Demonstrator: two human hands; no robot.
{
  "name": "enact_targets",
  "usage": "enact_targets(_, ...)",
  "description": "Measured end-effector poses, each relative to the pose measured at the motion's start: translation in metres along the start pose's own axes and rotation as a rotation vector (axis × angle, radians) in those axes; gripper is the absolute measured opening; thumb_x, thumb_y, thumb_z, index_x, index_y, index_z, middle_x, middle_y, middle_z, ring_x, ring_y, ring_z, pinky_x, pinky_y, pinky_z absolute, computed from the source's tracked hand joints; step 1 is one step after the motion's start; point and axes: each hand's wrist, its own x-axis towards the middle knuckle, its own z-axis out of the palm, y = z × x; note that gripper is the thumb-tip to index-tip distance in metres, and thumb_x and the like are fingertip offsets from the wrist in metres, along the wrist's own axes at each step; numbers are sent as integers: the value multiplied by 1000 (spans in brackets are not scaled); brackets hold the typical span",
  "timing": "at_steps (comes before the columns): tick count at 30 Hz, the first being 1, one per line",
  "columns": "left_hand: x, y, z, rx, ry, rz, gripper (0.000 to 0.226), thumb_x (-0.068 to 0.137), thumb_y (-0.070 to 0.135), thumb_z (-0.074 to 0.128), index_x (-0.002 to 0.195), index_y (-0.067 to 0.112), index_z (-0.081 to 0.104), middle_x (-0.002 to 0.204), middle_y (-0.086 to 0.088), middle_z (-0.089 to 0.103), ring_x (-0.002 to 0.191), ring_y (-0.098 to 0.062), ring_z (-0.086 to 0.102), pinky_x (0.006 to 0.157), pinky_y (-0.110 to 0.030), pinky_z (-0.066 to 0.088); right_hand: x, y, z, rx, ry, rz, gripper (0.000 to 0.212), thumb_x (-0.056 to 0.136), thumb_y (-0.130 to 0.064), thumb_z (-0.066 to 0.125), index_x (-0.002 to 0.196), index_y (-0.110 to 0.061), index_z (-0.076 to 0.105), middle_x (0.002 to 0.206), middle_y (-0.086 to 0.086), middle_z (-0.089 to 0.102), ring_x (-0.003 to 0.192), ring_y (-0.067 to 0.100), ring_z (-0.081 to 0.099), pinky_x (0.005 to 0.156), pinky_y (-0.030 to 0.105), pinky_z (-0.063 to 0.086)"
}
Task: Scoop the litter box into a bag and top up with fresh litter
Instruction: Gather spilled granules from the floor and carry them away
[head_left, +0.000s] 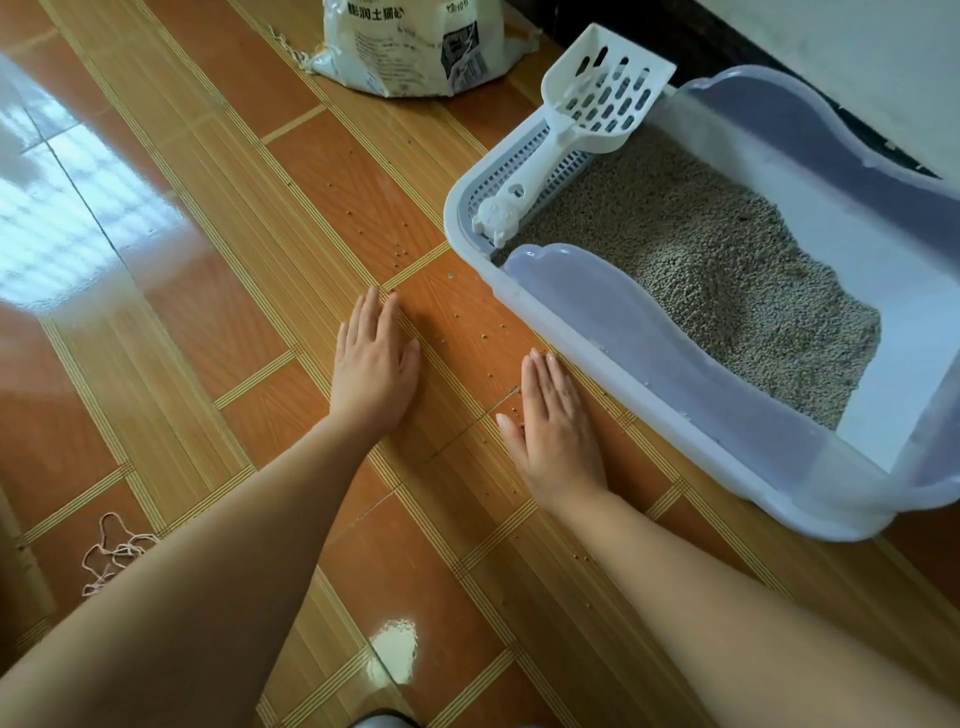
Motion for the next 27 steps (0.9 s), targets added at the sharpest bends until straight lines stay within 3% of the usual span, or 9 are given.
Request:
enact_targets(4,26,-1,-2,-14,-17,-13,58,99,30,36,150,14,14,159,-9,5,147,-22,2,120,-38,2,2,2,-6,77,-23,-35,69,92,-49,9,148,-10,-1,158,4,4,140,8,-12,113,23,-10)
enact_targets(9,59,6,4,-30,-10,27,58,99,32,33,150,16,13,159,-6,8,147,-18,0,119,-37,-2,-4,22,-13,67,14,-54,63,96,-43,19,148,-7,11,156,6,20,141,7,4,116,26,4)
enact_targets(13,63,17,14,-70,-12,191,51,100,26,34,148,12,25,156,-6,21,146,-18,9,118,-33,2,-9,30,-13,56,13,-73,65,97,-47,12,147,-6,14,154,6,24,142,9,11,117,29,12)
enact_targets(20,34,32,26,-122,-69,427,49,96,27,30,136,4,47,145,-12,42,140,-26,30,116,-35,14,-12,28,-12,90,62,-60,57,97,-34,28,145,-3,28,150,11,34,142,19,25,116,35,24)
enact_targets(27,-4,45,31,-168,-123,459,54,94,31,26,131,2,52,140,-11,48,136,-23,37,114,-29,18,-25,37,-15,79,49,-50,66,97,-46,10,146,-5,24,152,8,31,142,17,22,116,33,19)
